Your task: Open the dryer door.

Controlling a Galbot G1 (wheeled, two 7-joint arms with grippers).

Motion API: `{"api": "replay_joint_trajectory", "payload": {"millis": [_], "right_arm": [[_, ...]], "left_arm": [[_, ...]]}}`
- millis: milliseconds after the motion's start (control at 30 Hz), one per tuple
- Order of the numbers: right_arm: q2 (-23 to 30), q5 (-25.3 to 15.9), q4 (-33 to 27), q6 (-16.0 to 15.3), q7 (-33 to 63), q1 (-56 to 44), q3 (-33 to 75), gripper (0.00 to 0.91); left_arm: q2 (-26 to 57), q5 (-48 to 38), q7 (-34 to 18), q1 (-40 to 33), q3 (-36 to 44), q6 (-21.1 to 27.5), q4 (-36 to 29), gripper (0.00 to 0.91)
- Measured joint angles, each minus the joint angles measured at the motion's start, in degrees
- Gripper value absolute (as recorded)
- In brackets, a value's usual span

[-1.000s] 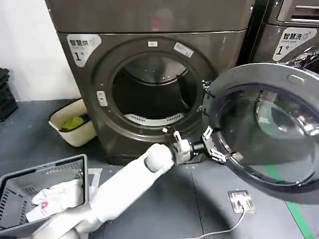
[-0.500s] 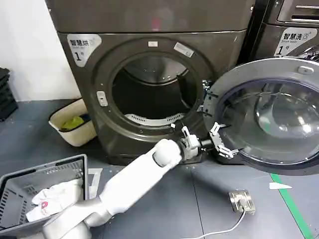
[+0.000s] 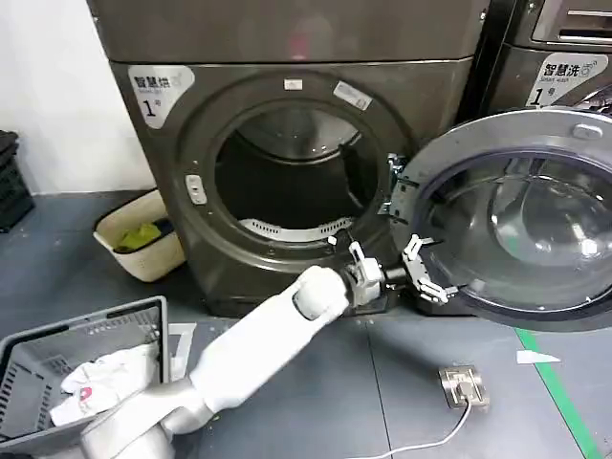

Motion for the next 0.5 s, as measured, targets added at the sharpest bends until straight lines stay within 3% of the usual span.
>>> {"api": "replay_joint_trajectory", "payload": {"millis": [233,500], "right_arm": [[0.00,0.06,0.31,-0.28,-0.33,0.39,-0.23,0.907],[-0.01,0.05,1.06,-0.76,-0.41,1.04,-1.54,0.907]], "left_arm": [[3.06,-2.35,-1.10,1.88,-0.44,3.52,-4.03,0.907],[11.91,-5.18,-4.36,6.81,-3.42,9.37,-16.70,0.907]]}}
